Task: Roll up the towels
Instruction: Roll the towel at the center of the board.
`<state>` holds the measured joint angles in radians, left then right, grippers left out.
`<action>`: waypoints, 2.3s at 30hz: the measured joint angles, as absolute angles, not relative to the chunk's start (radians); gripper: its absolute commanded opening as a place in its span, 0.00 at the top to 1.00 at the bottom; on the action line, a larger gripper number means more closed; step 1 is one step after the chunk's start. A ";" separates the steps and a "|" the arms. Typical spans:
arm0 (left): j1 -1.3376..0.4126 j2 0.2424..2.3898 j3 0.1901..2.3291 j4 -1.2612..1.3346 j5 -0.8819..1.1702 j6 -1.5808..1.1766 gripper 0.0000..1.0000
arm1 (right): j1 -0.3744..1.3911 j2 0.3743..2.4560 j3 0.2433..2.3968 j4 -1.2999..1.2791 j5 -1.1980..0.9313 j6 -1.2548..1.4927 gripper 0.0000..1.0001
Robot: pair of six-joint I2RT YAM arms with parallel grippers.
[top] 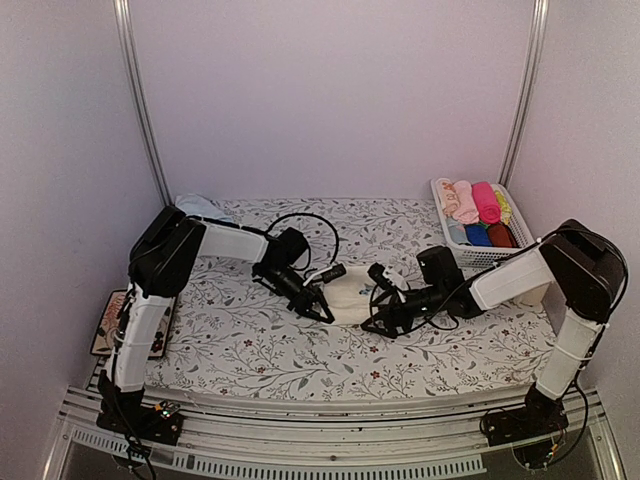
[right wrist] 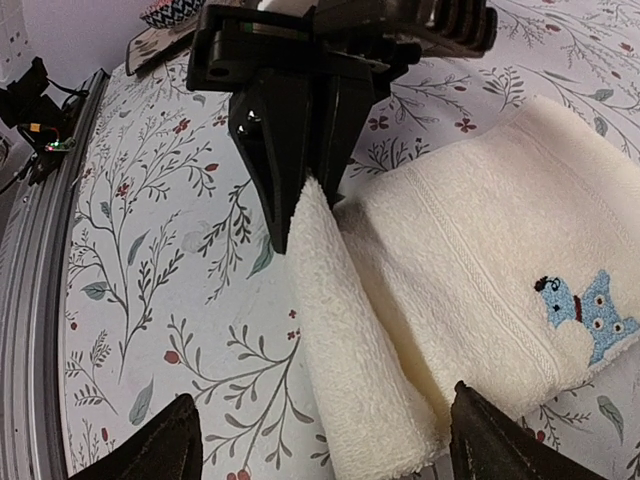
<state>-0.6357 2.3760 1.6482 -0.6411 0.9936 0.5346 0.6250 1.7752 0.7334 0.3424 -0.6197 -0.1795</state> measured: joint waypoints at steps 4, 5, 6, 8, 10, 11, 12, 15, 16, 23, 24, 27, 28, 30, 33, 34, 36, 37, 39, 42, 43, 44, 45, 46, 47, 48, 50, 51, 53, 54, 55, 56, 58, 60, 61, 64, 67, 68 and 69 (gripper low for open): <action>-0.635 2.382 1.657 -0.653 0.998 0.528 1.00 | 0.625 1.789 0.734 0.342 -0.619 -0.149 0.18; -0.634 2.384 1.661 -0.657 0.999 0.527 1.00 | 0.624 1.789 0.734 0.346 -0.619 -0.142 0.18; -0.634 2.386 1.663 -0.659 1.001 0.526 1.00 | 0.623 1.789 0.734 0.347 -0.617 -0.136 0.19; -0.633 2.389 1.667 -0.664 1.005 0.524 1.00 | 0.621 1.789 0.734 0.347 -0.611 -0.125 0.18; -0.633 2.391 1.668 -0.665 1.007 0.522 1.00 | 0.620 1.789 0.734 0.347 -0.604 -0.114 0.19; -0.633 2.391 1.668 -0.666 1.007 0.521 1.00 | 0.620 1.789 0.734 0.347 -0.601 -0.110 0.20; -0.633 2.391 1.668 -0.666 1.007 0.521 1.00 | 0.620 1.789 0.734 0.346 -0.597 -0.108 0.20; -0.632 2.392 1.669 -0.667 1.007 0.519 1.00 | 0.620 1.789 0.746 0.327 -0.578 -0.104 0.17; -0.632 2.392 1.670 -0.668 1.008 0.518 1.00 | 0.620 1.787 0.749 0.326 -0.571 -0.105 0.15; -0.624 2.413 1.689 -0.686 1.036 0.502 1.00 | 0.623 1.638 0.706 0.316 -0.498 -0.243 0.10; -0.623 2.420 1.697 -0.694 1.044 0.499 1.00 | 0.625 1.622 0.705 0.321 -0.493 -0.272 0.09; -0.618 2.443 1.729 -0.728 1.065 0.482 1.00 | 0.644 1.590 0.704 0.338 -0.469 -0.368 0.10; -0.616 2.451 1.742 -0.742 1.073 0.477 1.00 | 0.651 1.591 0.706 0.338 -0.459 -0.397 0.10; -0.615 2.460 1.757 -0.762 1.080 0.466 1.00 | 0.667 1.597 0.710 0.332 -0.441 -0.433 0.11; -0.613 2.466 1.766 -0.776 1.087 0.460 1.00 | 0.690 1.610 0.713 0.326 -0.409 -0.470 0.13; -0.612 2.468 1.769 -0.778 1.089 0.459 1.00 | 0.704 1.618 0.713 0.321 -0.387 -0.494 0.14; -0.611 2.471 1.774 -0.783 1.093 0.455 1.00 | 0.735 1.625 0.713 0.318 -0.362 -0.517 0.15; -0.610 2.475 1.779 -0.788 1.096 0.451 1.00 | 0.755 1.631 0.714 0.315 -0.339 -0.540 0.18; -0.607 2.484 1.793 -0.801 1.107 0.443 1.00 | 0.794 1.646 0.718 0.307 -0.291 -0.580 0.25; -0.602 2.499 1.813 -0.820 1.133 0.433 1.00 | 0.834 1.679 0.740 0.286 -0.218 -0.636 0.29; -0.601 2.501 1.814 -0.822 1.138 0.432 1.00 | 0.840 1.687 0.746 0.278 -0.194 -0.650 0.30; -0.600 2.502 1.815 -0.824 1.142 0.432 1.00 | 0.844 1.692 0.752 0.271 -0.168 -0.665 0.30; -0.600 2.502 1.815 -0.825 1.144 0.432 1.00 | 0.846 1.694 0.756 0.263 -0.144 -0.678 0.30; -0.599 2.503 1.815 -0.825 1.146 0.432 1.00 | 0.848 1.695 0.759 0.255 -0.121 -0.694 0.30; -0.599 2.503 1.815 -0.825 1.146 0.432 1.00 | 0.849 1.697 0.761 0.252 -0.101 -0.703 0.30; -0.599 2.503 1.815 -0.825 1.146 0.432 1.00 | 0.851 1.699 0.762 0.249 -0.079 -0.717 0.30; -0.599 2.503 1.815 -0.825 1.147 0.432 1.00 | 0.853 1.708 0.765 0.245 -0.038 -0.740 0.30; -0.599 2.503 1.815 -0.825 1.147 0.432 1.00 | 0.855 1.715 0.765 0.244 -0.024 -0.751 0.31; -0.599 2.503 1.815 -0.826 1.147 0.432 1.00 | 0.858 1.723 0.765 0.239 -0.004 -0.767 0.36; -0.599 2.503 1.815 -0.826 1.148 0.432 1.00 | 0.860 1.727 0.766 0.236 0.005 -0.776 0.39; -0.599 2.503 1.815 -0.826 1.148 0.432 1.00 | 0.862 1.731 0.767 0.235 0.011 -0.783 0.40; -0.599 2.503 1.815 -0.826 1.148 0.432 1.00 | 0.864 1.736 0.770 0.232 0.018 -0.788 0.41; -0.599 2.503 1.815 -0.826 1.148 0.429 1.00 | 0.868 1.750 0.781 0.229 0.031 -0.799 0.43; -0.599 2.503 1.815 -0.826 1.148 0.428 1.00 | 0.873 1.758 0.785 0.228 0.045 -0.806 0.44; -0.599 2.503 1.815 -0.826 1.148 0.428 1.00 | 0.875 1.758 0.785 0.228 0.051 -0.807 0.45; -0.599 2.503 1.815 -0.826 1.148 0.426 1.00 | 0.881 1.765 0.788 0.229 0.063 -0.813 0.54; -0.599 2.503 1.815 -0.826 1.148 0.425 1.00 | 0.884 1.780 0.793 0.229 0.074 -0.818 0.64; -0.599 2.503 1.815 -0.826 1.148 0.425 0.99 | 0.885 1.785 0.795 0.228 0.076 -0.817 0.67; -0.599 2.503 1.815 -0.826 1.148 0.425 0.97 | 0.885 1.790 0.798 0.224 0.077 -0.815 0.69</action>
<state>-0.5991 2.5031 1.8153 -0.8257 1.1481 0.4252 0.8852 1.7897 0.7982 0.2245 0.0772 -0.8154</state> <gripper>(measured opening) 0.054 0.367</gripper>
